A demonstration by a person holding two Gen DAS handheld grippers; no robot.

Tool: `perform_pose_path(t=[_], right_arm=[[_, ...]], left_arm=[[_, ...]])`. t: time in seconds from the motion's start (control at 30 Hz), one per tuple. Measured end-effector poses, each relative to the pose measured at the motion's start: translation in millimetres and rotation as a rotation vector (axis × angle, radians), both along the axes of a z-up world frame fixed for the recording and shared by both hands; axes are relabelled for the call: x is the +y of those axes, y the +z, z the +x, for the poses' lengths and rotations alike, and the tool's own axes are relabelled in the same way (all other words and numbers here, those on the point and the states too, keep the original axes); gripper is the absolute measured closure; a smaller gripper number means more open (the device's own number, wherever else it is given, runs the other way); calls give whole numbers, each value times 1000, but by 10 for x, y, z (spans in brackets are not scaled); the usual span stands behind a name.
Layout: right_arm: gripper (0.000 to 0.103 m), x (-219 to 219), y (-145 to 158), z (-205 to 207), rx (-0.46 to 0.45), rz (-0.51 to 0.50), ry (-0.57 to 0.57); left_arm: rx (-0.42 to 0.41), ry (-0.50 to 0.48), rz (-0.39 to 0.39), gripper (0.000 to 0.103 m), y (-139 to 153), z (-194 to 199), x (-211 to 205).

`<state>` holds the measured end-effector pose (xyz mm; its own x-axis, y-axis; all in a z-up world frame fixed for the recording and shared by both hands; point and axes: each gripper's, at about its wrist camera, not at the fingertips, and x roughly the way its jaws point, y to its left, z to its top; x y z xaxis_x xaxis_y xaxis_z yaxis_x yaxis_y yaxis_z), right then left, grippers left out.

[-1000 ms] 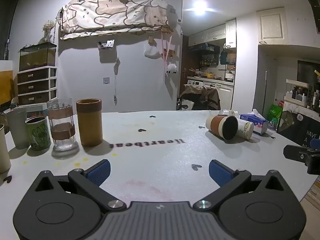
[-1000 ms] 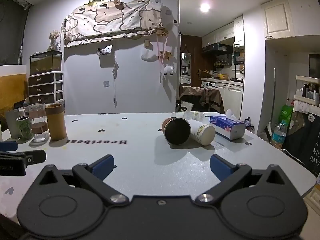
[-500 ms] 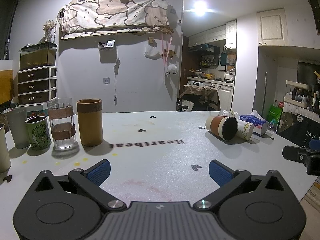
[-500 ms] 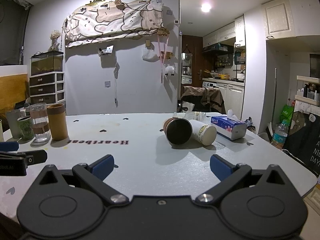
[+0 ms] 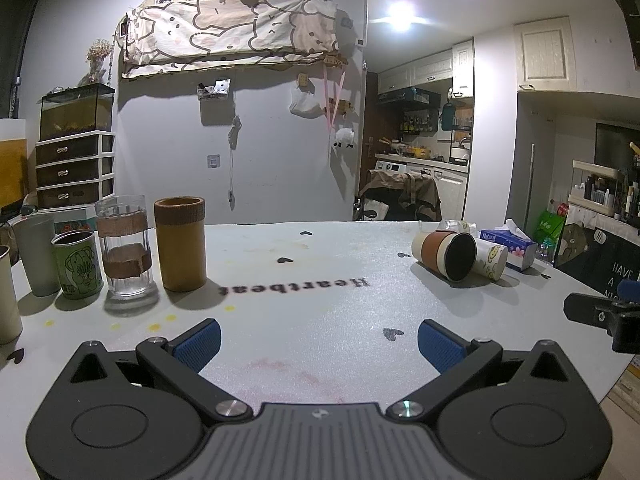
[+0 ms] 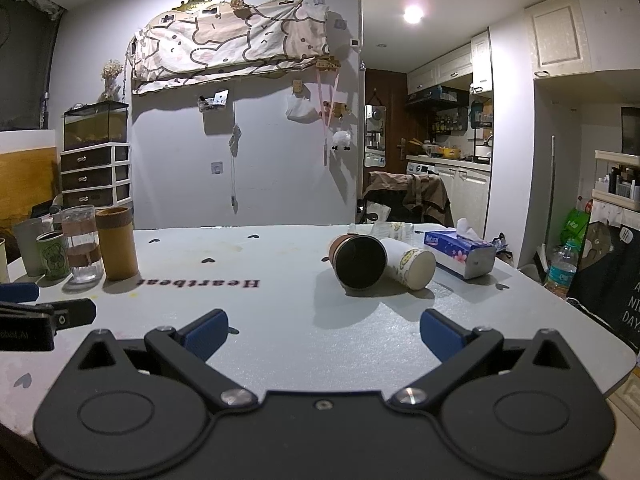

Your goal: Flip cup upright

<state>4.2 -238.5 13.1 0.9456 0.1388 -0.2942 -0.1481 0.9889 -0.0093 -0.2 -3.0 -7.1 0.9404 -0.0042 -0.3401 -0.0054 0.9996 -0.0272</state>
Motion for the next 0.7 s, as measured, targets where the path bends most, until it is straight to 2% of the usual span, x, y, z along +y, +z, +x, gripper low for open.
perform_pose_path(t=[0.7], right_arm=[[0, -19, -1, -12, 2, 2, 3]], left_arm=[[0, 0, -2, 0, 5, 2, 2]])
